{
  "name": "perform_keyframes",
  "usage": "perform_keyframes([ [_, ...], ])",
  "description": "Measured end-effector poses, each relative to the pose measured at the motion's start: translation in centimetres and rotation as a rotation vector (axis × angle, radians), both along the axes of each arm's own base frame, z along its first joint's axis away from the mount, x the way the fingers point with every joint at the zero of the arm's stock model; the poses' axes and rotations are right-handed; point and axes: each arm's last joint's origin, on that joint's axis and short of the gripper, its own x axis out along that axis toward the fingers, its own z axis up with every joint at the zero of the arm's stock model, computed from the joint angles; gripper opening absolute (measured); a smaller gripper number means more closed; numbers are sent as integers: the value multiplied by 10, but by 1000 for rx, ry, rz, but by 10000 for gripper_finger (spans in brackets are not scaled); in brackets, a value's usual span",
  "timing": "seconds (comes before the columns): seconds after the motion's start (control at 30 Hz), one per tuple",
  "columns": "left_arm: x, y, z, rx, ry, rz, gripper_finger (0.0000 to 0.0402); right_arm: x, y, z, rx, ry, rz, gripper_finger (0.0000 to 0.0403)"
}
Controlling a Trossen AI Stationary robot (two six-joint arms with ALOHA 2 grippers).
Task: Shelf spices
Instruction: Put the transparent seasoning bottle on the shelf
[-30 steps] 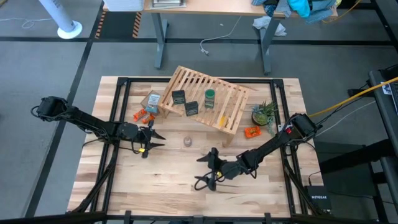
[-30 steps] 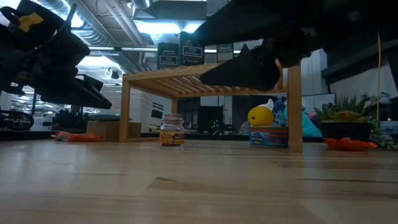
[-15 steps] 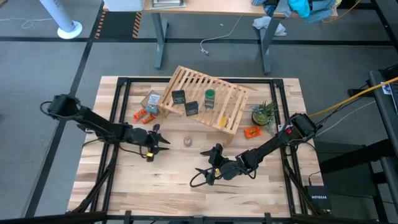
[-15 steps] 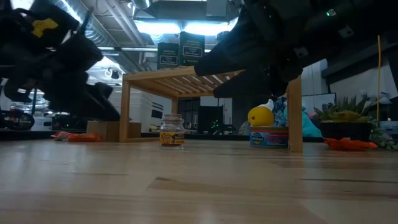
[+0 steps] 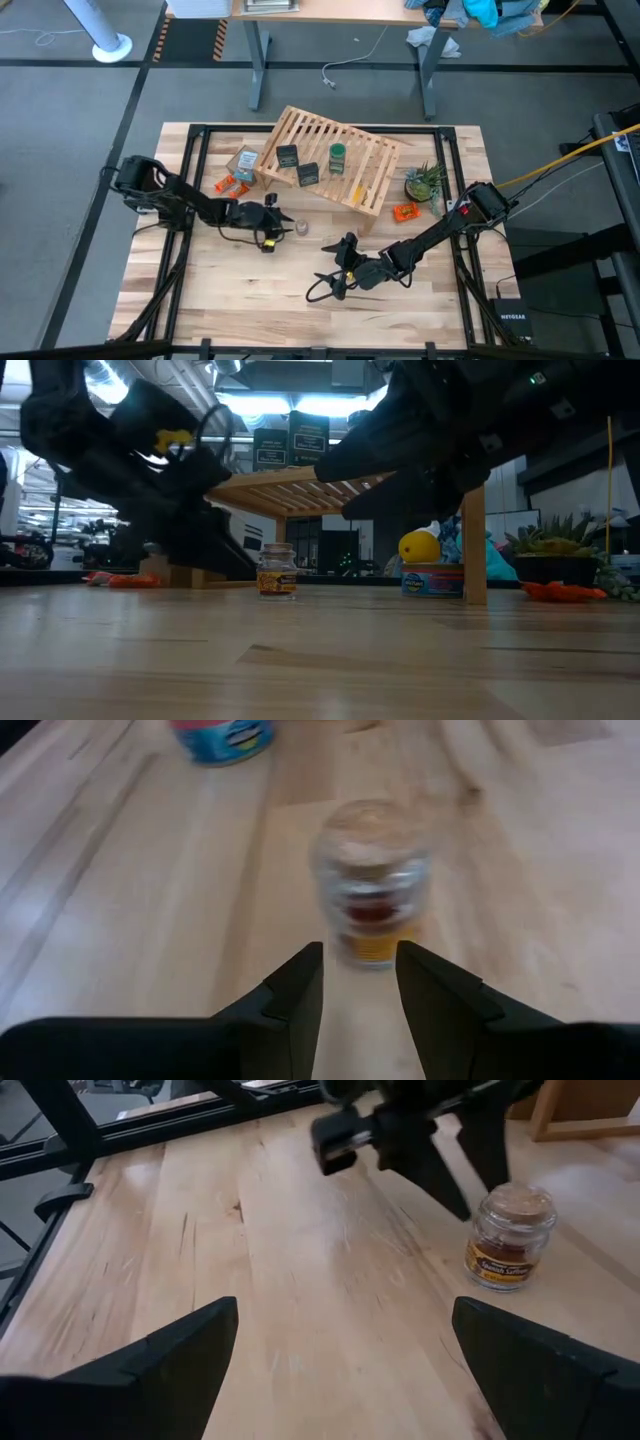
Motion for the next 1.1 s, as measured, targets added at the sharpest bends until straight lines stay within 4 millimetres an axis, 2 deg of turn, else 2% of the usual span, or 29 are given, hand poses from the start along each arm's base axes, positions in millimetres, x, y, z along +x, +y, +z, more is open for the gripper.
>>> perform_keyframes([
  [0.23,9,7,4,-37,-33,21,123,0,0,0,-2,3,0,376],
  [0.8,7,-11,0,-92,28,-69,123,-1,1,-2,20,30,58,376],
  [1.1,15,-9,5,-111,31,-46,169,-1,2,-2,22,31,64,376],
])
